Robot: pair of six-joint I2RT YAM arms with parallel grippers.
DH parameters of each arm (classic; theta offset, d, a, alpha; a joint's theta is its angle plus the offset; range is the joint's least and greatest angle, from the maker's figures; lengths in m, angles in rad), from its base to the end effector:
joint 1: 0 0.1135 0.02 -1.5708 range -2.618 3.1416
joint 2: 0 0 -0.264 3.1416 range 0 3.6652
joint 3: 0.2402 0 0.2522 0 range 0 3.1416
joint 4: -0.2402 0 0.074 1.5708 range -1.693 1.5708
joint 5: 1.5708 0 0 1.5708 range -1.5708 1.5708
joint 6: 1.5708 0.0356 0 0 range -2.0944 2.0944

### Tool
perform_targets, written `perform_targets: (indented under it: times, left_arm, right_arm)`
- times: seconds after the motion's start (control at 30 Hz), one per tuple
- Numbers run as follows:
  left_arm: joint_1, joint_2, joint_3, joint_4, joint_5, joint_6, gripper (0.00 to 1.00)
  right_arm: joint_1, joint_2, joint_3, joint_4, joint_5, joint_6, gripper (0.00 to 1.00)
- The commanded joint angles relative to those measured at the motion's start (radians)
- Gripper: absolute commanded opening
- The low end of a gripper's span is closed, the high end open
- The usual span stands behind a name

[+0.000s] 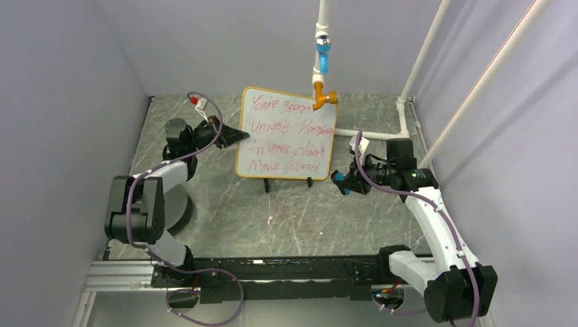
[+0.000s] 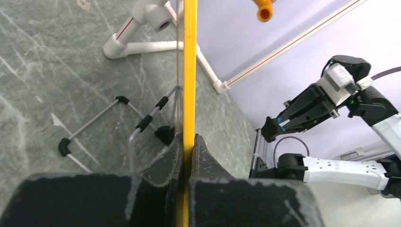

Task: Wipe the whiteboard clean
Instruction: Pick up the whiteboard from the center of the board.

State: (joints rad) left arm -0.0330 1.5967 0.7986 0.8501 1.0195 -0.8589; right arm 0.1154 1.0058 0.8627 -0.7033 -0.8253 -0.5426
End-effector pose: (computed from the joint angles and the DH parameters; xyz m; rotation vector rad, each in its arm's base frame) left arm 0.3321 -0.0413 0.2487 0.2074 1.7307 -1.4400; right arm 0.1904 0.0484 0.2874 -1.0419 1.9377 0.7542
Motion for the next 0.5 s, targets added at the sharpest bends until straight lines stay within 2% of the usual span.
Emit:
perform_targets:
  times: [0.0, 0.07, 0.17, 0.2, 0.27, 0.4, 0.47]
  left_arm:
    - [-0.021, -0.126, 0.021, 0.049, -0.115, -0.096, 0.00]
    - [-0.032, -0.180, 0.028, -0.057, -0.129, -0.008, 0.00]
    - [-0.054, -0.238, 0.058, -0.323, -0.163, 0.203, 0.00]
    - [-0.056, -0.243, 0.053, -0.355, -0.165, 0.242, 0.00]
    - [-0.056, -0.237, 0.013, -0.303, -0.141, 0.227, 0.00]
    - [-0.057, -0.232, -0.053, -0.159, -0.151, 0.104, 0.00]
    - [-0.058, -0.243, -0.050, -0.169, -0.200, 0.065, 0.00]
  right_arm:
    - [-0.008, -0.017, 0.013, 0.013, -0.049, -0.020, 0.00]
    - [-0.010, -0.018, 0.013, 0.011, -0.050, -0.020, 0.00]
    - [-0.012, -0.018, 0.014, 0.010, -0.053, -0.022, 0.00]
    - [-0.013, -0.019, 0.015, 0.010, -0.054, -0.022, 0.00]
    - [-0.013, -0.017, 0.016, 0.008, -0.056, -0.024, 0.00]
    - [-0.014, -0.019, 0.013, 0.006, -0.057, -0.025, 0.00]
    - [-0.013, -0.016, 0.013, 0.005, -0.057, -0.025, 0.00]
